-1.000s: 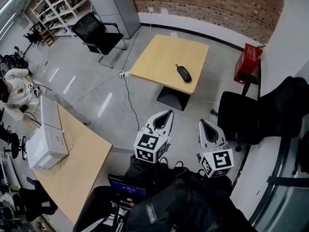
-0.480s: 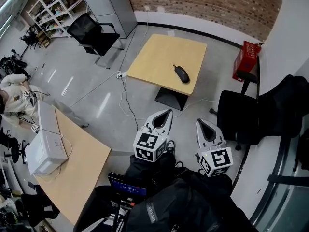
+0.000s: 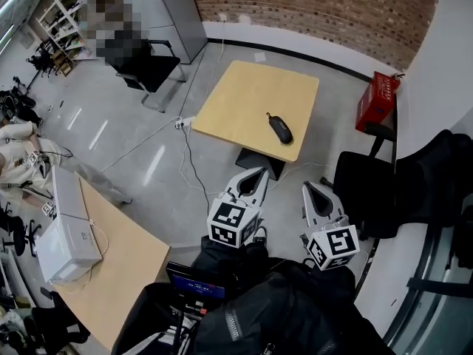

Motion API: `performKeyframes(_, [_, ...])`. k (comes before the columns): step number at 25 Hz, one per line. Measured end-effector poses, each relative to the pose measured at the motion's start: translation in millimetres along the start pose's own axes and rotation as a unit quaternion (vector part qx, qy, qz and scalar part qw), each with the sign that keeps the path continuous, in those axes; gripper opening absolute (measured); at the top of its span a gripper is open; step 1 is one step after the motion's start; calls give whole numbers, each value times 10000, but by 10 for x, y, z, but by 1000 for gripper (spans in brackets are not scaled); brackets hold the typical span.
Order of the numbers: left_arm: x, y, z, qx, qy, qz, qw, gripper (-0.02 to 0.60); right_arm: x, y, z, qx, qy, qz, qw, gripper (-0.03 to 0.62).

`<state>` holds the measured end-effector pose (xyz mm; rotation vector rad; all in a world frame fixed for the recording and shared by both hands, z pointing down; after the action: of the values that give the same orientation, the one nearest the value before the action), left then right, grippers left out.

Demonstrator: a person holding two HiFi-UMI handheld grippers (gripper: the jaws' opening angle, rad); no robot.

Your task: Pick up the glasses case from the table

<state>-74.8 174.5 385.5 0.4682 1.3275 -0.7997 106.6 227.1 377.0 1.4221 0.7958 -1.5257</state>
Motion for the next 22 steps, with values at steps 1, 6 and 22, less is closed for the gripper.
performKeyframes(1, [11,-76,44,0,-8,-9,10000,0,5,14,92,-2,-22,-4,10000,3])
performKeyframes(6, [66,-484,212,6,-34,-59,10000,0,30,16,530,-23,-121,-19,9999,3])
performKeyframes(22, [145,-1198,626,-396,-52,-254,9989,0,82,20,1260,-381,-341,179,9985,3])
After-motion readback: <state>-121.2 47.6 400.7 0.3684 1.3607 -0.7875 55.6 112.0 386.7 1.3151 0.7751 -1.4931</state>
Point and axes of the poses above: the fingertips, and each gripper's own axes: z forward along the fingers, y to its right, x out of its top, the point moved 8 cm from there along -z, backward along the fingers, and after that the axes turned 5 degrees about -x, right-handed, at the moved point
